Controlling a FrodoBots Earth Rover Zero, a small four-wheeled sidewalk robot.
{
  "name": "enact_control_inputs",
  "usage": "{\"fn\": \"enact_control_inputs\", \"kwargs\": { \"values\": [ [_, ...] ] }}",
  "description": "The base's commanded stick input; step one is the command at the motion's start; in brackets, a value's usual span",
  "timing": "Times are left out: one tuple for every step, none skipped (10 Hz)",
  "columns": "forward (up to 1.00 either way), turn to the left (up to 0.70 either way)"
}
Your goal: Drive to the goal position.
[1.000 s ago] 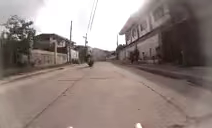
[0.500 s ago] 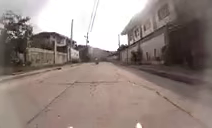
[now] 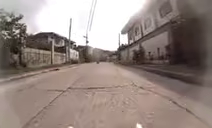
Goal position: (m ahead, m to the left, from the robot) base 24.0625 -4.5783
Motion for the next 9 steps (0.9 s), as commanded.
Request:
{"fn": "enact_control_inputs", "kwargs": {
  "values": [
    [1.00,0.00],
    [1.00,0.00],
    [1.00,0.00],
    [1.00,0.00],
    [1.00,0.00],
    [1.00,0.00],
    [1.00,-0.31],
    [1.00,-0.40],
    [1.00,-0.40]
  ]
}}
